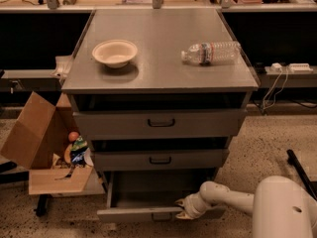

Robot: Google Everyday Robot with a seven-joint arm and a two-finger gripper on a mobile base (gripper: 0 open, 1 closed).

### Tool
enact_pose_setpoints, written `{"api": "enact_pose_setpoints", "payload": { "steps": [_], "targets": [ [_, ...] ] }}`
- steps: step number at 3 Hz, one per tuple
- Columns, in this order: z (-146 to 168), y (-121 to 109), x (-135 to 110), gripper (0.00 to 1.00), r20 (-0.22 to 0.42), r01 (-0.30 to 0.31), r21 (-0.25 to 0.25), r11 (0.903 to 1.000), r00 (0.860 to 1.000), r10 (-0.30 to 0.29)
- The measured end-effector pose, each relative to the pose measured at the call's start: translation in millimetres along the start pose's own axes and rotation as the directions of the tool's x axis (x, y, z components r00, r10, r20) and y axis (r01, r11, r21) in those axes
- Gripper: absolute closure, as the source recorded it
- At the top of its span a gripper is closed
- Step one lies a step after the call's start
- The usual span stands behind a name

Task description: Open bottom drawer

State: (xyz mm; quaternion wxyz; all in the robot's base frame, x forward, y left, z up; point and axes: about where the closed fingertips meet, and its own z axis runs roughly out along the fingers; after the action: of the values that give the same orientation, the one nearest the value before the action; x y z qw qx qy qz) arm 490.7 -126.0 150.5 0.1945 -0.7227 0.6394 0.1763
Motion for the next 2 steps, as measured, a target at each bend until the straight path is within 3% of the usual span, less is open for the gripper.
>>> {"api": "enact_pose_setpoints", "payload": {
  "steps": [1,2],
  "targets": [
    [0.0,0.0,0.0,0.15,0.0,0.0,0.0,1.0,1.0,0.0],
    [0.0,0.0,0.0,0.0,0.0,0.0,0.0,1.0,1.0,0.0]
  ]
}}
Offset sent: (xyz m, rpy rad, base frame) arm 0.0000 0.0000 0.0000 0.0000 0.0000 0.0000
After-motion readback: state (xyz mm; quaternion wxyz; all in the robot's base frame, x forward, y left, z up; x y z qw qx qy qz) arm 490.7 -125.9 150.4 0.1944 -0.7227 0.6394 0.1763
